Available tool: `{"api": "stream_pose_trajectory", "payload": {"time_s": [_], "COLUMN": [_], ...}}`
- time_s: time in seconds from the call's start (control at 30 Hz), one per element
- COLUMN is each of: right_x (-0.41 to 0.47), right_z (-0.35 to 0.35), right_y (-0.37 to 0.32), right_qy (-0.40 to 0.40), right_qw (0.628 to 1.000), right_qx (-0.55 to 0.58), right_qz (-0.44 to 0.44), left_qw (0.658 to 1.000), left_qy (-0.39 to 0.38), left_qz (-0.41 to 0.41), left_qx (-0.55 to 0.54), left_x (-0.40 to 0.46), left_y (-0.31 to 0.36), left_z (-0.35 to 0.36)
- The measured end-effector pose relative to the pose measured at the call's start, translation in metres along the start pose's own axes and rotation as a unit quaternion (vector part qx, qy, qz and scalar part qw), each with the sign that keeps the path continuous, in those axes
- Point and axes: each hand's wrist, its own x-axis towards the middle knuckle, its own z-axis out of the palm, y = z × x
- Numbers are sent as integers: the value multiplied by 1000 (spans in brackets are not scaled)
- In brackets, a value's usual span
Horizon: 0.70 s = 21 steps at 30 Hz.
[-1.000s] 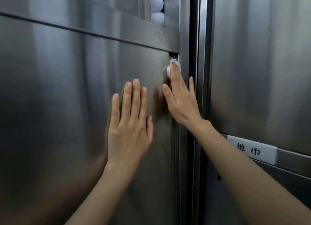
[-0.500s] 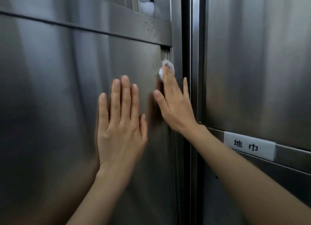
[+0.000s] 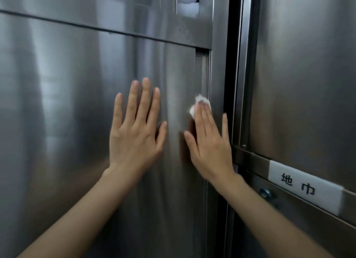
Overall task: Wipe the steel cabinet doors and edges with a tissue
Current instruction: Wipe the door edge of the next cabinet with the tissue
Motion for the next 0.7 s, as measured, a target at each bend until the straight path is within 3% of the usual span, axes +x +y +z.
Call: {"api": "stream_pose_trajectory", "payload": {"time_s": [0.1,0.3,0.4,0.57,0.7], "right_x": [-17,107,68,-50,27], "right_z": [8,-20,-11,15,1], "right_y": [2,-11,-11,-15,-8], "right_qy": [-7,68,64,-32,4], "right_qw": [1000,995,996,998,998], "right_qx": [15,56,45,16,37], "right_qz": [0,55,46,57,43], "left_qw": [1000,999,999,999,998], "left_qy": [-14,-18,-26,-47,-50], "left_qz": [0,6,6,6,11], "left_qx": [10,30,28,26,41], "left_x": [-1,-2,-1,0,0], "left_y": [0,0,-1,-2,-2], "left_z": [1,4,1,-2,0]}}
